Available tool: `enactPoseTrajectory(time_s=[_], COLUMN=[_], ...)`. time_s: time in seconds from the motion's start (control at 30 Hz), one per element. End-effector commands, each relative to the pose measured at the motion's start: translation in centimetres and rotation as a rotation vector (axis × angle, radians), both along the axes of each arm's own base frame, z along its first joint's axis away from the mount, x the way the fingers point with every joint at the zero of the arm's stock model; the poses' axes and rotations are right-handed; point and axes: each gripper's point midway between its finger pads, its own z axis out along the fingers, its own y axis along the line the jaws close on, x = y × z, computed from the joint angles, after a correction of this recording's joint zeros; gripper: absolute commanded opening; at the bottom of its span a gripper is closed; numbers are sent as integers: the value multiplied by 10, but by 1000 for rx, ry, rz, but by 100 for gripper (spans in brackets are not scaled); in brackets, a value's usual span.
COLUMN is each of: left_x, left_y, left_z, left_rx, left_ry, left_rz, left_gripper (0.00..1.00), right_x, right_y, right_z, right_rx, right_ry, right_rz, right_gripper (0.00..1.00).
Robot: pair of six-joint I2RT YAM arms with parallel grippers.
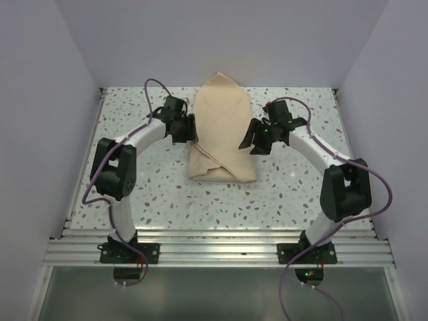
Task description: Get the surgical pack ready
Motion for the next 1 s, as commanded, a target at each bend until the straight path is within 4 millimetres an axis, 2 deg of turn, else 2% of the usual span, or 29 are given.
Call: enactPoseTrajectory(time_s=[0.0, 0.17, 0.27, 0.3, 0.4, 0.5, 0.67, 0.7, 0.8, 0.97], left_x=[17, 16, 16, 17, 17, 18, 16, 17, 17, 17], left_y=[-4, -4, -2, -2, -1, 0, 1, 2, 2, 3], left_z=[11, 1, -3, -3, -6, -9, -12, -13, -15, -19], left_rx=[-28, -23, -14, -13, -6, -3, -3, -4, -8, -8], left_ry=[-53, -28, -22, -24, -19, -15, -8, -6, -3, 4], left_rz=[-9, -4, 9, 10, 16, 21, 24, 27, 29, 33], left_gripper=[56, 44, 27, 17, 5, 0, 0, 0, 0, 0], right_x=[-5, -3, -10, -11, -22, -33, -48, -50, -61, -69], right_y=[-3, -6, -10, -12, -18, -22, -20, -20, -19, -10], right_z=[19, 20, 17, 15, 11, 2, -12, -13, -20, -38], right_rx=[1, -19, -46, -61, -87, -97, -65, -54, -33, 22], right_ry=[-58, -66, -56, -56, -39, -2, 58, 70, 92, 141], right_rz=[23, 37, 60, 67, 82, 82, 77, 72, 81, 99], right_gripper=[57, 55, 53, 52, 51, 42, 26, 19, 11, 7])
